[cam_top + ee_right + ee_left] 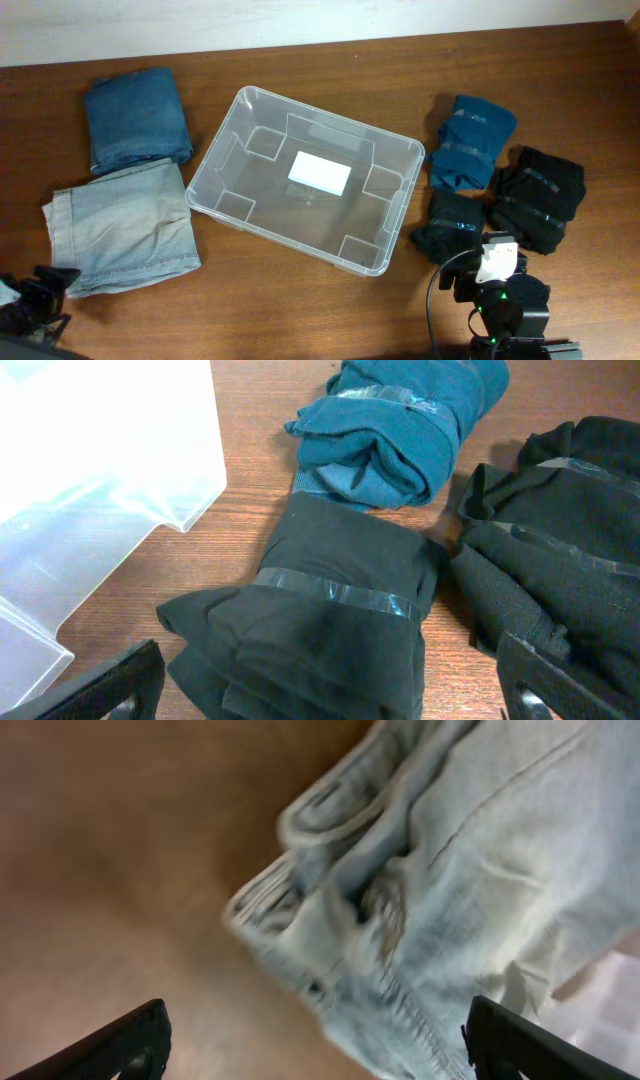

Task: Pack container
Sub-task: 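Reach the left gripper to the folded light-blue jeans and grasp its edge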

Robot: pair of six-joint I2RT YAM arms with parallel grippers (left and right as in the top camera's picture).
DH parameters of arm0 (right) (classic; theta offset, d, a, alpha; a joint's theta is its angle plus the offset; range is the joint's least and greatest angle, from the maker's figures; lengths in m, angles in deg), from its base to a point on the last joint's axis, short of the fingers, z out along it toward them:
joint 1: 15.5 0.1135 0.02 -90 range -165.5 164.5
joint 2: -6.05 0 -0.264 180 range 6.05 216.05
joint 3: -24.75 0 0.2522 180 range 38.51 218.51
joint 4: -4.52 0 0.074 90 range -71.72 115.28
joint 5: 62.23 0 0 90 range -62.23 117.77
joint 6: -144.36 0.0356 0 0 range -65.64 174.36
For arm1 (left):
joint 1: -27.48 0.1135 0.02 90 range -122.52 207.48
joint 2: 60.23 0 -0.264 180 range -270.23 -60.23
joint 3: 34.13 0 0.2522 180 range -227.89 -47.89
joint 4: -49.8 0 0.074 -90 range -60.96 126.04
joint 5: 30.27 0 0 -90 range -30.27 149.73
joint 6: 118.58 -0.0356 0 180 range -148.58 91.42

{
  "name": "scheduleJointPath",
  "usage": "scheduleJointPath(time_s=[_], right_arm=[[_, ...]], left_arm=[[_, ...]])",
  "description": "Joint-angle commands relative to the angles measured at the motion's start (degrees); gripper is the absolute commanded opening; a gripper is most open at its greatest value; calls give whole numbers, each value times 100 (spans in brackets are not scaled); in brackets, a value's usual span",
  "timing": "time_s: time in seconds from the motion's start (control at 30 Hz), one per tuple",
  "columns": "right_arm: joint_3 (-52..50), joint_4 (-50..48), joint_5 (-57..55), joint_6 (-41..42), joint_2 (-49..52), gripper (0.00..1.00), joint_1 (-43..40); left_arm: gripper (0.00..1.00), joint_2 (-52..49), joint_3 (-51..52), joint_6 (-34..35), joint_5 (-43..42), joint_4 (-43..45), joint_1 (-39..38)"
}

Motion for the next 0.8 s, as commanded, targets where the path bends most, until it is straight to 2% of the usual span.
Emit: scheduleJointPath(time_s=[0.0,0.43,0.53,0.77], right_arm=[[-33,0,52,-35,-52,98,-37],[-33,0,52,-35,-52,98,-37],[-33,0,52,-35,-52,99,-37],[-33,0,50,-35,-52,99,-37]], left_arm=[[95,-273,-48,-614,-671,153,35],[93,-1043,-48,-616,-737,691,-133],[89,-1241,-48,-616,-737,715,-286],[63,-1384,-48,-616,-737,815,-535]])
